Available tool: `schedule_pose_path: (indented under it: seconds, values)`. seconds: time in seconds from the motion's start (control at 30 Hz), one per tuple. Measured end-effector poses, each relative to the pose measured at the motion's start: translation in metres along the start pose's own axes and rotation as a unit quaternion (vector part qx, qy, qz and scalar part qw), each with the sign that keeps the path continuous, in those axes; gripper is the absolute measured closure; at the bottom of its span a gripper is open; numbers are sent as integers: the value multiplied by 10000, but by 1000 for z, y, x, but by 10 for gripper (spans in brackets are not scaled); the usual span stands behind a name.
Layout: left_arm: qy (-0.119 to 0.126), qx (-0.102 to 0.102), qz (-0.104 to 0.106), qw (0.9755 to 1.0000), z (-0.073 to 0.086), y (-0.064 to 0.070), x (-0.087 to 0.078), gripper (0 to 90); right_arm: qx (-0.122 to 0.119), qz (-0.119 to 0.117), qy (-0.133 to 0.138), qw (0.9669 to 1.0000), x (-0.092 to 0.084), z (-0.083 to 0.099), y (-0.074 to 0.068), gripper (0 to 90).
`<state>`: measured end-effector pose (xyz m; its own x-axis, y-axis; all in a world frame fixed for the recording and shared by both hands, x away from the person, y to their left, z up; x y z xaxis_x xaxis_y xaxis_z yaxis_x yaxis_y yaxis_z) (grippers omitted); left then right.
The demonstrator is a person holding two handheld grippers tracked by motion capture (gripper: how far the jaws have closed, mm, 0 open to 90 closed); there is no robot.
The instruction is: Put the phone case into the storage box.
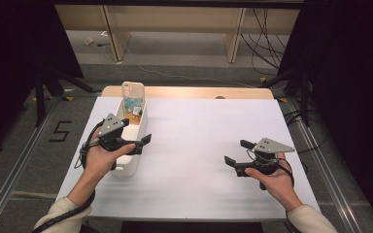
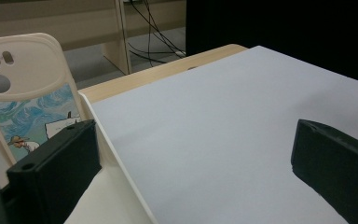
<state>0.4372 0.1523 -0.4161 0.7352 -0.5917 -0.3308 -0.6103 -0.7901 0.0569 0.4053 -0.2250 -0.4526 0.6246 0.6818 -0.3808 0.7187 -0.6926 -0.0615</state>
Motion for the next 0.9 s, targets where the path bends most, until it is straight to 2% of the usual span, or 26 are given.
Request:
schedule_pose_path:
  seconds: [0.33,0.9]
  values:
    - [-23,79,102,9999,10,7,-6,7,-4,-4,-10,10000,0,0,0,119]
    - [-45,205,101,9997,21,12,-14,7,-37,0,-10,10000,0,0,-1,119]
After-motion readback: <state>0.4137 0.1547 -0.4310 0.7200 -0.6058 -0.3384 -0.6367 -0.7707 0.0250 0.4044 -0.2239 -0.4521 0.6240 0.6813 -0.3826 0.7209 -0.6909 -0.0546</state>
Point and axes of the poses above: each handheld gripper's, and its own axes: x roughly forward along the jaws, z roughly out of its underside, y roughly to its right, the point moved 5 cm from there along x, roughly forward along the jaws
